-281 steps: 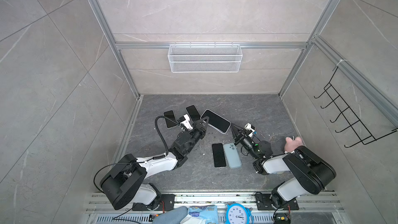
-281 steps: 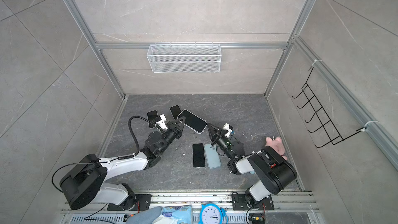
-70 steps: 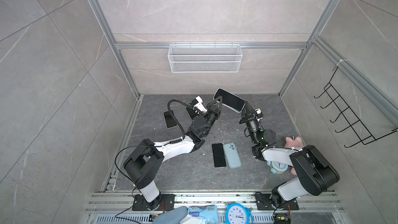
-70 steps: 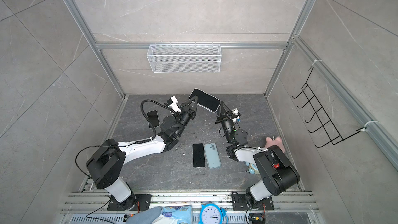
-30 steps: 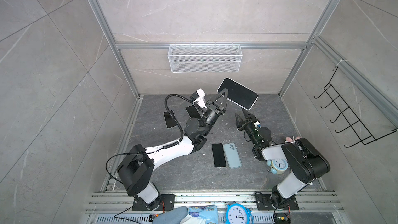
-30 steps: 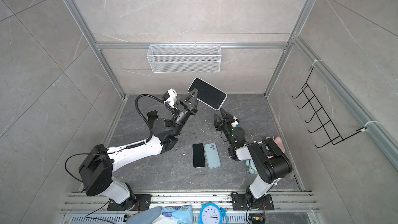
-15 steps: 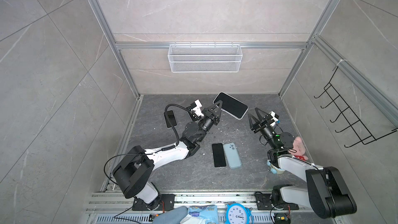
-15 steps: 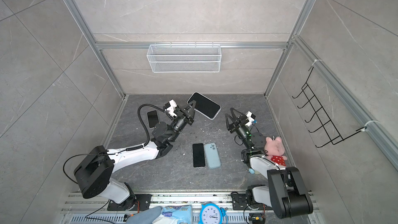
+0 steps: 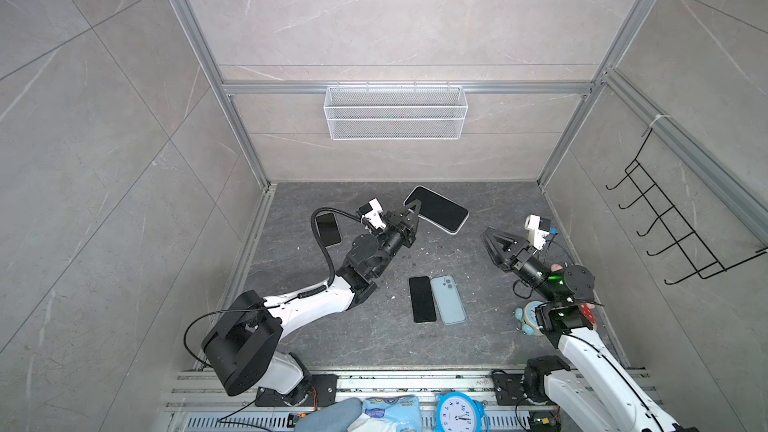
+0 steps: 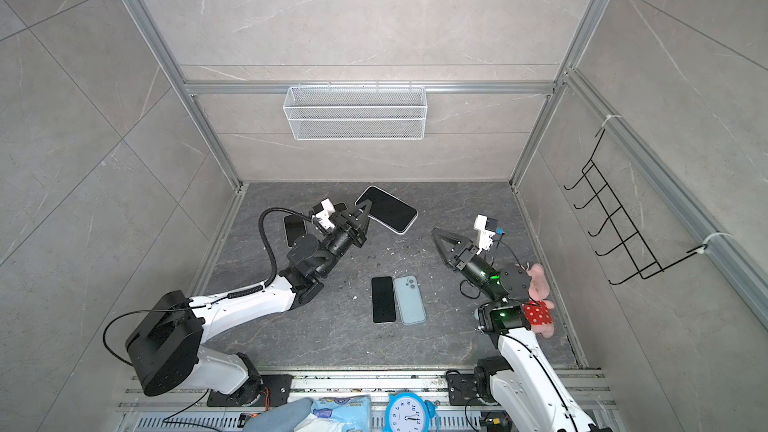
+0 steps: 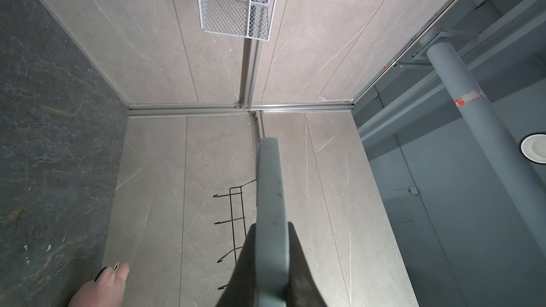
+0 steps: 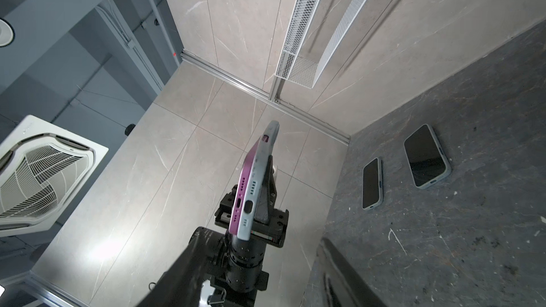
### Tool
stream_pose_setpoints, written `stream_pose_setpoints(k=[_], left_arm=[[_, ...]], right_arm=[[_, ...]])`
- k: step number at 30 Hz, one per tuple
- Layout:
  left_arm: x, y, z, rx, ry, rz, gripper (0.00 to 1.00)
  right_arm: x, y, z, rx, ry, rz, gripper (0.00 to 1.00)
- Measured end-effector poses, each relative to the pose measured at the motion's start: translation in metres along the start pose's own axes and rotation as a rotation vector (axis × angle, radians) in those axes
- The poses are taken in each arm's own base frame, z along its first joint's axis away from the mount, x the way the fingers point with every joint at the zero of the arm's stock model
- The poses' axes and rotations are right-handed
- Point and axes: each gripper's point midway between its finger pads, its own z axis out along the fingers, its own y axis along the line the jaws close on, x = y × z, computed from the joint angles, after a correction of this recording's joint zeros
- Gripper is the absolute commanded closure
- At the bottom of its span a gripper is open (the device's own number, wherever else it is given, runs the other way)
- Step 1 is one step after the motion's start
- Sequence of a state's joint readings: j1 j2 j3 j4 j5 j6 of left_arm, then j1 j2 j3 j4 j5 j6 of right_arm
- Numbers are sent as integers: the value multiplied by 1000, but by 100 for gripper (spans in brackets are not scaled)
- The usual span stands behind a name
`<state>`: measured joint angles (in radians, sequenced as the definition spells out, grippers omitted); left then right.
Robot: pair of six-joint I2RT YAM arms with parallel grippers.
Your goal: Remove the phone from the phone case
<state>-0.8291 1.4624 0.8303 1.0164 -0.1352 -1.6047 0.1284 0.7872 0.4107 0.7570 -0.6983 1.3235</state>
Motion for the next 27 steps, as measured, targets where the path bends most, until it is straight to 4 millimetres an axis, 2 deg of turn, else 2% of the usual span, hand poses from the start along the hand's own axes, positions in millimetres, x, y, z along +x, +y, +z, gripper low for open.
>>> stream_pose_setpoints(k=[10,19,27], left_arm=[[10,20,3,-42,30,-2,100],[19,36,5,-65,47,-4,100],[20,35,6,-55,48,-6,100]], right_arm=[[18,-29,11,64,81,51,41],[20,-32,16,59,90,53,44],[18,-32,19,42,87,52,46]])
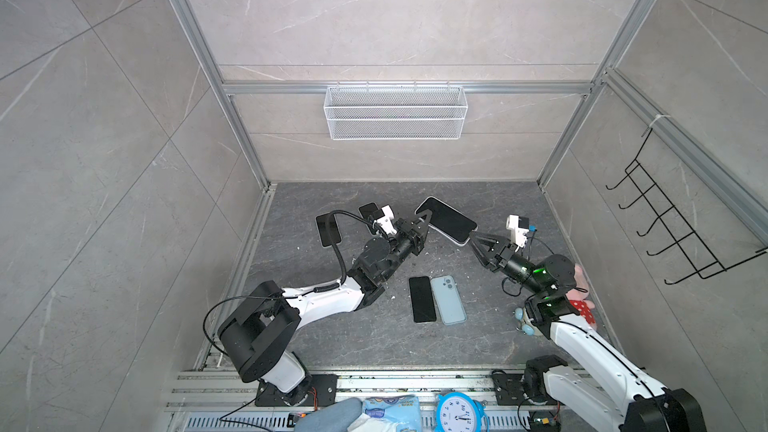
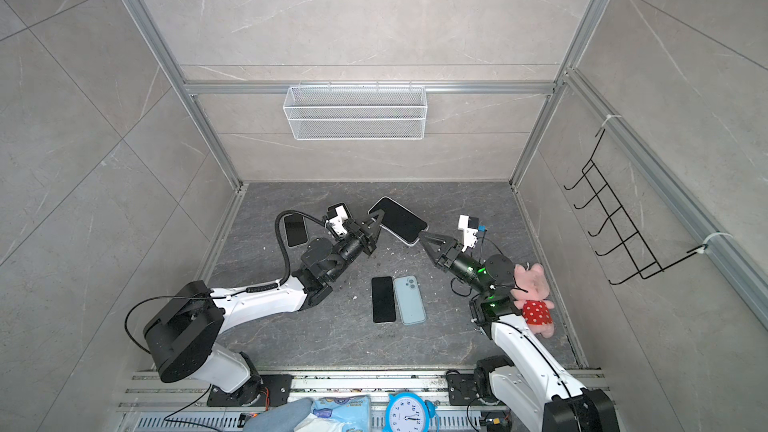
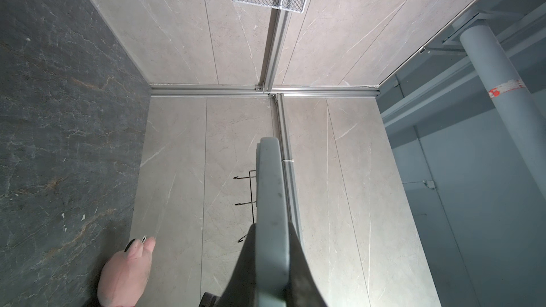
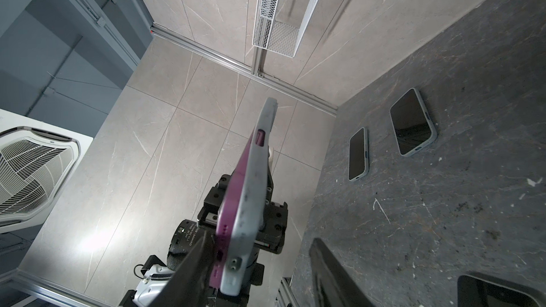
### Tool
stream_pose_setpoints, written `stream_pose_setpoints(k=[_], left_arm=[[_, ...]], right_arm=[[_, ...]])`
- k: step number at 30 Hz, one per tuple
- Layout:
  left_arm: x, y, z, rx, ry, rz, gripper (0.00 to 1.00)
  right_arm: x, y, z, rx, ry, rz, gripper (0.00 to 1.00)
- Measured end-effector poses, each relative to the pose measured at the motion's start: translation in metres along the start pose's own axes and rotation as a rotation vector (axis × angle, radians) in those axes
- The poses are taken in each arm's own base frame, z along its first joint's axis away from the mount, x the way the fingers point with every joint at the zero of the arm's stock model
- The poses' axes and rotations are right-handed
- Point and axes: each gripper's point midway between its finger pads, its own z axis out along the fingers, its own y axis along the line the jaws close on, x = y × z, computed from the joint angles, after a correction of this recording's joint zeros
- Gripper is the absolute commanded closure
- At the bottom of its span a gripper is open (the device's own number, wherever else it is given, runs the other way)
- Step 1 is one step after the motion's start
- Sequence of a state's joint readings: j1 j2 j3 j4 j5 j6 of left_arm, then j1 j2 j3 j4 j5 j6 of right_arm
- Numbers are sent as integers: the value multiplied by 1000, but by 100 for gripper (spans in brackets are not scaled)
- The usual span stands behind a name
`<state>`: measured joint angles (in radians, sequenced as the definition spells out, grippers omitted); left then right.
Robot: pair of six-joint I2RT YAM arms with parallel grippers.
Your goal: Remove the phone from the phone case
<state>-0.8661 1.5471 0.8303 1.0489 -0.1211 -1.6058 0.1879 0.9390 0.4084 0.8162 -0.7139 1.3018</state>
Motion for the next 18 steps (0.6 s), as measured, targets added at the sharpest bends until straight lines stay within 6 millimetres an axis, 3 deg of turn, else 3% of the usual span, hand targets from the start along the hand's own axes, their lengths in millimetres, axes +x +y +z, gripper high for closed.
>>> stream_pose_setpoints(k=[18], left_arm=[[-1,-4,-1,20,-7,-2,100]], right_arm=[[4,-3,-5,-2,-7,8,46]])
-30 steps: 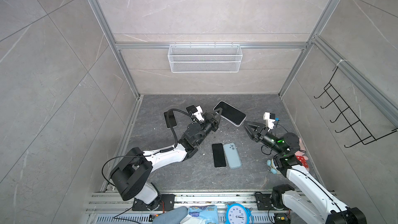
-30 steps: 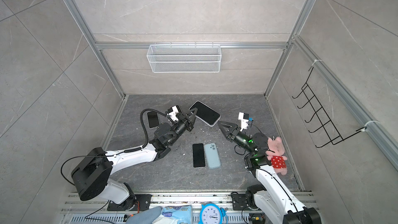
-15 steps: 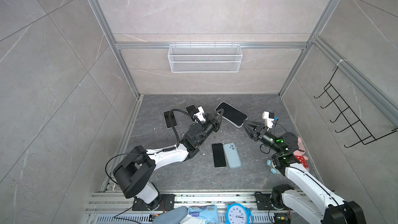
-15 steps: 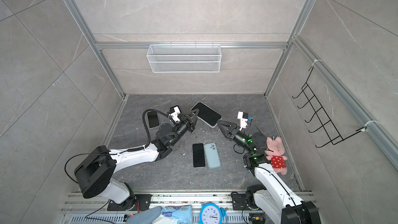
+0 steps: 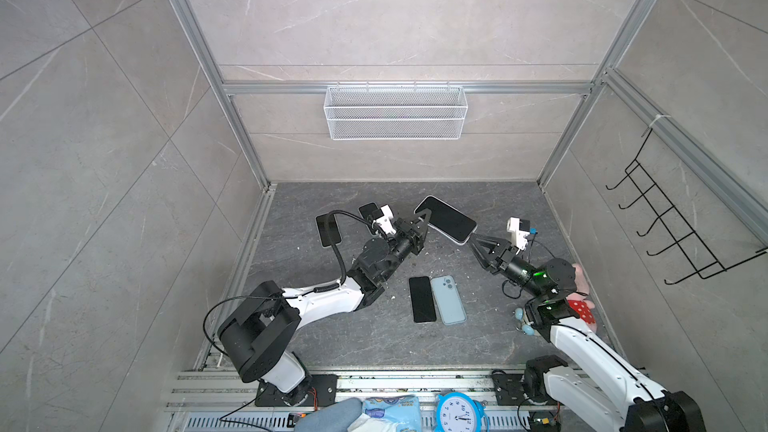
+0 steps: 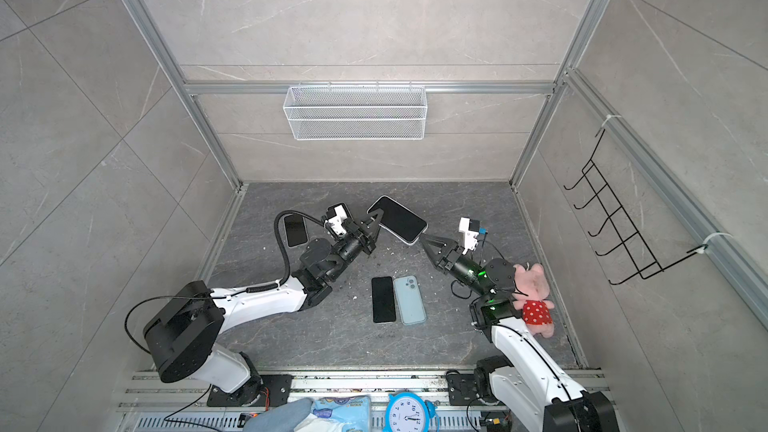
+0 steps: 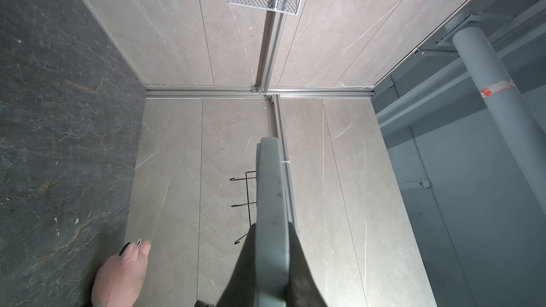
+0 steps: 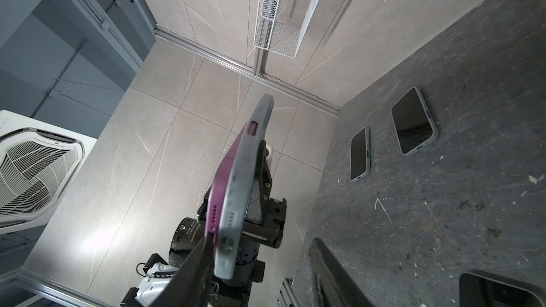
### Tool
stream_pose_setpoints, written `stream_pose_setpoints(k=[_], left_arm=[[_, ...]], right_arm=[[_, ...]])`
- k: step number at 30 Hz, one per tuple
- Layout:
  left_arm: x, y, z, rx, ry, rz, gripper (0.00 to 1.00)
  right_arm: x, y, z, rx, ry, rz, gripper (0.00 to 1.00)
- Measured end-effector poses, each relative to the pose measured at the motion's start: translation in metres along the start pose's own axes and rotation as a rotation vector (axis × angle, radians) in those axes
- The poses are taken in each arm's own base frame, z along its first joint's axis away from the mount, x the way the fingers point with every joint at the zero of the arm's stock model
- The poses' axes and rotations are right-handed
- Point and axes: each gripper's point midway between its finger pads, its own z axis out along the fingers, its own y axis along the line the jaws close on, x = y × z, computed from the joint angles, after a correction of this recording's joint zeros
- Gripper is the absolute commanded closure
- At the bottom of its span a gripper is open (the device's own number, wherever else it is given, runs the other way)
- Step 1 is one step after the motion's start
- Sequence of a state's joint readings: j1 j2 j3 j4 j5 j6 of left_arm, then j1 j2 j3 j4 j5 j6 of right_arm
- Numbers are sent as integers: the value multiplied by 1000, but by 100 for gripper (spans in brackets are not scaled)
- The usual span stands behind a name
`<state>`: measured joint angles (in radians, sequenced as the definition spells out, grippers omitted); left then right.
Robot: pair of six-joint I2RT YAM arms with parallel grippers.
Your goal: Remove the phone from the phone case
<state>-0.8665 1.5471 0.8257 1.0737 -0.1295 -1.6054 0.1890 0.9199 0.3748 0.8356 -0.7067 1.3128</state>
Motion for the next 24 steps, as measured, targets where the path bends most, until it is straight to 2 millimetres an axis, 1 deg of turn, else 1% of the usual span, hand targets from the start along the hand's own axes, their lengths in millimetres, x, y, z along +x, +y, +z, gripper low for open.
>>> stream_pose_setpoints(k=[8,18,24], left_arm=[[3,-2,0,7,-6,-3,100],[4,-4,0,22,-7,-7,100],[4,1,1,16,-9,-5,100]], right_arm=[[0,-2,1,-6,-5,6,46],[-1,1,0,-19,-8,5,44],[-2,-1,1,-12,-10,10,44]])
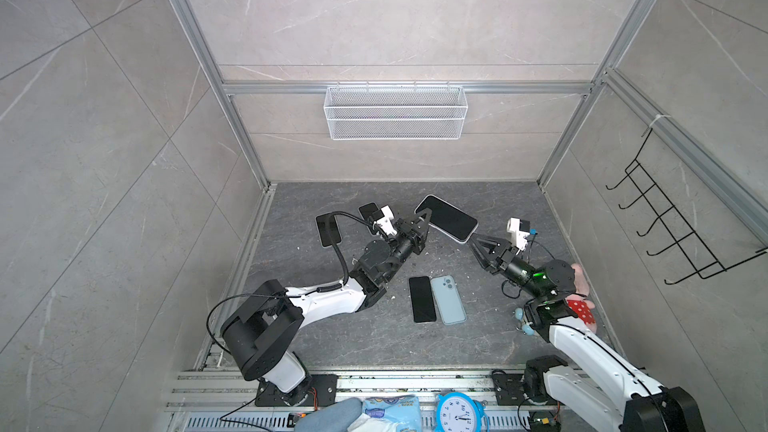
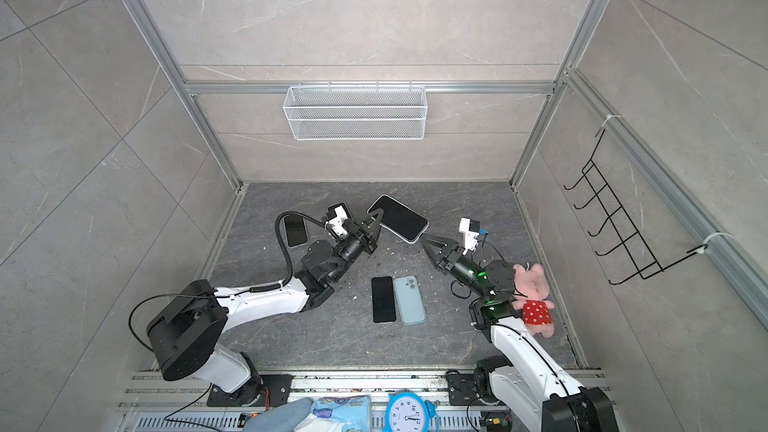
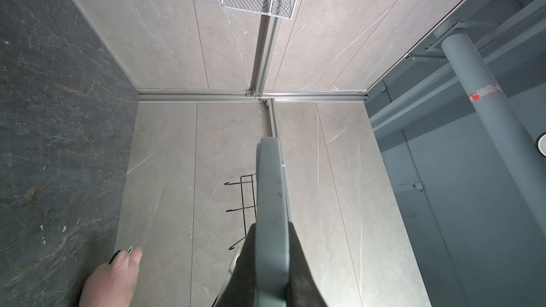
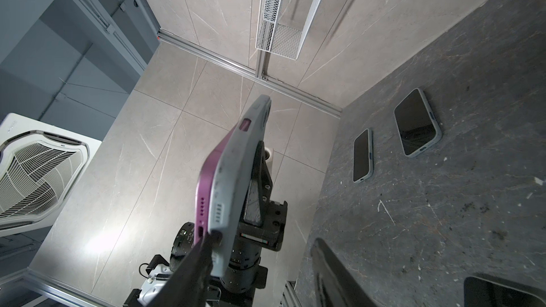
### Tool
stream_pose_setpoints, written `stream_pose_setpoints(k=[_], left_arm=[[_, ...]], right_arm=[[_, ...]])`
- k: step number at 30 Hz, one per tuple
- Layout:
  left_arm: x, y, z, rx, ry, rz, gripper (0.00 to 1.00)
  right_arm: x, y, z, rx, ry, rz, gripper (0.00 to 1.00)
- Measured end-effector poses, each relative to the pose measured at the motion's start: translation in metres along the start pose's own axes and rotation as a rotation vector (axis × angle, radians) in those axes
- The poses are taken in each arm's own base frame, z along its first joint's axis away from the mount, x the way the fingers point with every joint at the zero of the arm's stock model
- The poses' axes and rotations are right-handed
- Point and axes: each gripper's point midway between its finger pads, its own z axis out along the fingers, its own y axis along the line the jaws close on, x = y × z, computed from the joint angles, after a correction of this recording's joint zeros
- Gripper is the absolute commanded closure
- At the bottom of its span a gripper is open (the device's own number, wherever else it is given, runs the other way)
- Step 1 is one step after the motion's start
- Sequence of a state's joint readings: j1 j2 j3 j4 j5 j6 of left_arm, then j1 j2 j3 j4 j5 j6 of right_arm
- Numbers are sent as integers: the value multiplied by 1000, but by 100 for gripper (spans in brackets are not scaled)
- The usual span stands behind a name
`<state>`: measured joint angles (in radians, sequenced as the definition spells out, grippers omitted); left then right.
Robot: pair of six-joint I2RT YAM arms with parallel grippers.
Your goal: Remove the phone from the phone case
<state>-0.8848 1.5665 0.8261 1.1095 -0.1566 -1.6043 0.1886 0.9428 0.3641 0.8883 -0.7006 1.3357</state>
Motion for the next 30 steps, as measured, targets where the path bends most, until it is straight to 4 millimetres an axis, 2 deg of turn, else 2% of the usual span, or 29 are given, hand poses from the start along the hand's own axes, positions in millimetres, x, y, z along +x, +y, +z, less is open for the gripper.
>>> stream_pose_setpoints(k=[11,19,25,30], left_arm=[[-1,7,3,-6,-16,19,100],[-4,15,7,-18,-41,49,100],[21,16,7,-22,28,75,100],[23,18,7,-24,35,81,100]], right_arm=[[-1,-6,1,25,-1,18,48],[1,-23,3,73,8,58,53],[4,-37,8,113,35,96,55],[3,-36,9,117,35,98,57]])
